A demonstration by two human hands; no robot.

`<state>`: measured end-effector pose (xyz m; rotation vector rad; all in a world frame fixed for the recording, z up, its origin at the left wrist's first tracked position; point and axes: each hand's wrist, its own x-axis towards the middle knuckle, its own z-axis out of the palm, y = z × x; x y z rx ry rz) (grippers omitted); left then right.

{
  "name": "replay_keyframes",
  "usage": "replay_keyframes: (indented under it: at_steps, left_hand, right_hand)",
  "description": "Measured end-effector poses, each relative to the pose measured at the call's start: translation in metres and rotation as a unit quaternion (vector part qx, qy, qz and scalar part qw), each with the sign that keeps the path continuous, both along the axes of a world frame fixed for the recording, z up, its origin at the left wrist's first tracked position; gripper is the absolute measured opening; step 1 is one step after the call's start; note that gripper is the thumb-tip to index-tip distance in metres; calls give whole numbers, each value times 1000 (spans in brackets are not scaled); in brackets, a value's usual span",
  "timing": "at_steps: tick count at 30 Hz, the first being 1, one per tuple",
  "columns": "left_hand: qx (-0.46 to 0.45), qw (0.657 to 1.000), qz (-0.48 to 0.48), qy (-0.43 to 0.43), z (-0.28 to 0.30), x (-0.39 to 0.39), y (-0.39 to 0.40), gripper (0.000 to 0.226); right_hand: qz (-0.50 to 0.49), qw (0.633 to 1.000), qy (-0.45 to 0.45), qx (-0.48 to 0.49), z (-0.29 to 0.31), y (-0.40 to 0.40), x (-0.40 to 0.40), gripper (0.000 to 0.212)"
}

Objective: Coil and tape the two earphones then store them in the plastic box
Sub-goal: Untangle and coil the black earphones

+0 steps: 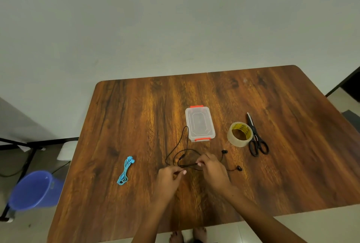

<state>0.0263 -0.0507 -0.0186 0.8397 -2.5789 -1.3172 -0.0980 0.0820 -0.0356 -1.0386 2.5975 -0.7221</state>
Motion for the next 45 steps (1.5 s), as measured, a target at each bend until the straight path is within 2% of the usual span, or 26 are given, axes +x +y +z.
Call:
replay_keyframes:
  at_steps: [5, 9, 15, 21, 25, 28, 31, 34, 38, 42, 45]
  left_hand:
    - [43, 998, 27, 22, 7, -8, 2, 10]
    - [108, 993, 26, 49, 14, -17, 7, 13]
    - [178, 980, 42, 80, 25, -27, 14, 8]
    - [217, 969, 90, 76, 30, -29, 11, 12]
    - [161, 982, 89, 50, 32, -28, 9, 19]
    - [128, 984, 111, 59, 38, -31, 9, 10]
    - [184, 975, 82, 97, 49, -34, 12, 11]
    - [285, 949, 57, 126, 64, -41, 17, 21]
    - [389, 902, 110, 149, 75, -50, 21, 32]
    - [444, 871, 138, 159, 79, -50, 19, 24]
    - [455, 867, 125, 161, 84, -52, 11, 18]
  right_hand:
    - [-34, 990, -106, -86, 28, -3, -9, 12]
    - [-72, 963, -213, -147, 40, -5, -10, 10]
    - [-94, 927, -288, -221, 47, -7, -8, 13]
    - [-94, 949, -214, -210, 56, -3, -15, 14]
    - [-3, 988, -71, -140, 66, 3, -23, 10]
    - [36, 993, 10, -114, 75, 5, -26, 9]
    - [18, 990, 3, -141, 83, 3, -27, 11]
    - [-7, 980, -61, -188, 91, -1, -28, 15]
    - [-1, 971, -86, -224, 97, -5, -29, 26]
    - [32, 971, -76, -222, 103, -6, -26, 22]
    - [23, 965, -81, -247, 106, -7, -24, 16]
